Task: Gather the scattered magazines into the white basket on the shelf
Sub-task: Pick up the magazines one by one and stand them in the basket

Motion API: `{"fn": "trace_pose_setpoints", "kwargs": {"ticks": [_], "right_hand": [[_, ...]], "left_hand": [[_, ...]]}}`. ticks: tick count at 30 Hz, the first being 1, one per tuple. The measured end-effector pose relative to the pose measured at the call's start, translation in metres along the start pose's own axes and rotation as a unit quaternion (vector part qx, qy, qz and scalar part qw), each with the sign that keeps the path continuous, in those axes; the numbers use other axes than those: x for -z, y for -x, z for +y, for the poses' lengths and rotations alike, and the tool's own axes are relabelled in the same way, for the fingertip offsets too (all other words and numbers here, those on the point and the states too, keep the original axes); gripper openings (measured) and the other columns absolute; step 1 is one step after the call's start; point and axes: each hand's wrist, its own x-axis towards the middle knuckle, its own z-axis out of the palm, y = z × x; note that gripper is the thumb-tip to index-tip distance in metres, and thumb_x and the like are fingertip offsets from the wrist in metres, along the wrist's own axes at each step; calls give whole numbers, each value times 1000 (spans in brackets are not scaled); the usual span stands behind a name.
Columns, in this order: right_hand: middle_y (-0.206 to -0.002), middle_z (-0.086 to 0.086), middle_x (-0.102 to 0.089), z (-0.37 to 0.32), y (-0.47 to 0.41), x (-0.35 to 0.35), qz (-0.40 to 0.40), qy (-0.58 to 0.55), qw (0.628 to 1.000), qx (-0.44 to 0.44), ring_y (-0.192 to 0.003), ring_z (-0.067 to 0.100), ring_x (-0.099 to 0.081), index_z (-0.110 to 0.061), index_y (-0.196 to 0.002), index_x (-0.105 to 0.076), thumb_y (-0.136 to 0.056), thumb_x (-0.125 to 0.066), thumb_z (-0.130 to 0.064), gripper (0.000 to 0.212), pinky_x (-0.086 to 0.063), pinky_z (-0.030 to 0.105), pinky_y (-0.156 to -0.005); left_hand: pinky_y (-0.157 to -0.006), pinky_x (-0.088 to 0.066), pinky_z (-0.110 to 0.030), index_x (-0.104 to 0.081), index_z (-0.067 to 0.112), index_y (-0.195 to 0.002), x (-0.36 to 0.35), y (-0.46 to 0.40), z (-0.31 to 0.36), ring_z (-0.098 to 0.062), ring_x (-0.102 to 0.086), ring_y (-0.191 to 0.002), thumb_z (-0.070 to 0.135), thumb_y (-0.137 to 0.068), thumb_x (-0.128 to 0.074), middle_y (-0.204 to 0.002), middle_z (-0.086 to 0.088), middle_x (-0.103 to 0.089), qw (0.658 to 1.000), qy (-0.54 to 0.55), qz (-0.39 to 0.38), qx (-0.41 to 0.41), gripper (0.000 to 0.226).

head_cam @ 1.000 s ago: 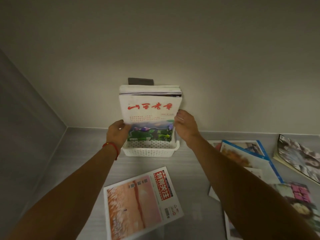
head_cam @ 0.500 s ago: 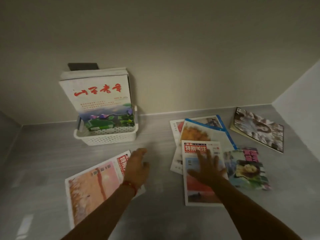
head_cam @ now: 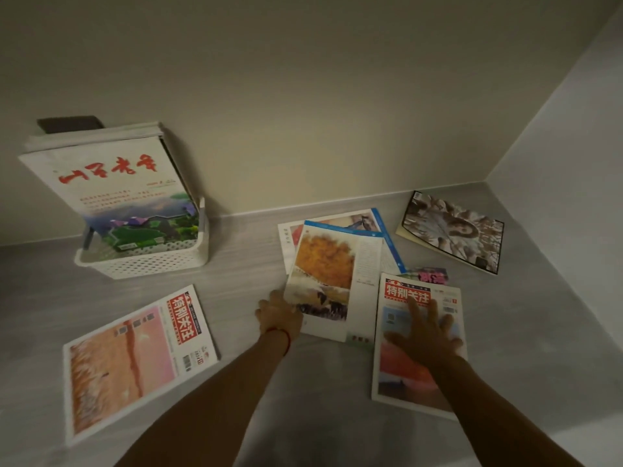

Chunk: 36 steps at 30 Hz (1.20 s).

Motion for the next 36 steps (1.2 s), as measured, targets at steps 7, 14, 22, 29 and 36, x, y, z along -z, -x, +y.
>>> {"fn": "trace_pose_setpoints", "kwargs": {"ticks": [7, 14, 22, 29, 36], "right_hand": [[-164, 8, -2, -7, 1, 7, 23, 40, 996, 74, -150, 40, 0, -30, -153, -13, -89, -59, -51, 82, -11, 69, -114], [-159, 0, -22, -67, 27, 23, -97, -101, 876, 461, -142, 14, -30, -24, -153, -23, -86, -68, -26, 81, -36, 40, -114], [-84, -22, -75, -173, 54, 78, 61, -406, 829, 379, -81, -2, -71, -54, -85, -73, -88, -70, -36, 18, -58, 20, -68], [-81, -12, -76, -235, 64, 102, 65, -334, 849, 405, -74, 8, -73, -27, -85, -75, -89, -69, -37, 12, -59, 42, -68], [-103, 0, -76, -305, 88, 103, 33, -228, 867, 442, -86, 13, -72, -23, -104, -71, -96, -60, -25, 14, -60, 39, -73]], "left_hand": [[-75, -59, -39, -58, 11, -108, 8, 2, -2, -33, -65, -100, 17, -94, -57, -117, -20, -65, 979, 204, -8, 25, 16], [-61, -61, -39, -66, 1, -104, 94, 29, 3, -32, -67, -82, -7, -93, -48, -92, -18, -70, 861, 507, -29, 25, 23], [-75, -61, -45, -66, -8, -103, 211, 60, -5, -37, -74, -75, 33, -98, -41, -89, -29, -74, 807, 586, -70, -9, 48], [-71, -61, -41, -69, 14, -117, 239, 61, -53, -24, -66, -73, 33, -99, -56, -90, -11, -73, 957, 205, 156, -135, 29], [-83, -62, -46, -67, 14, -115, 289, 55, -108, -30, -68, -100, 35, -99, -55, -124, -8, -68, 945, 181, 221, -161, 29]]}}
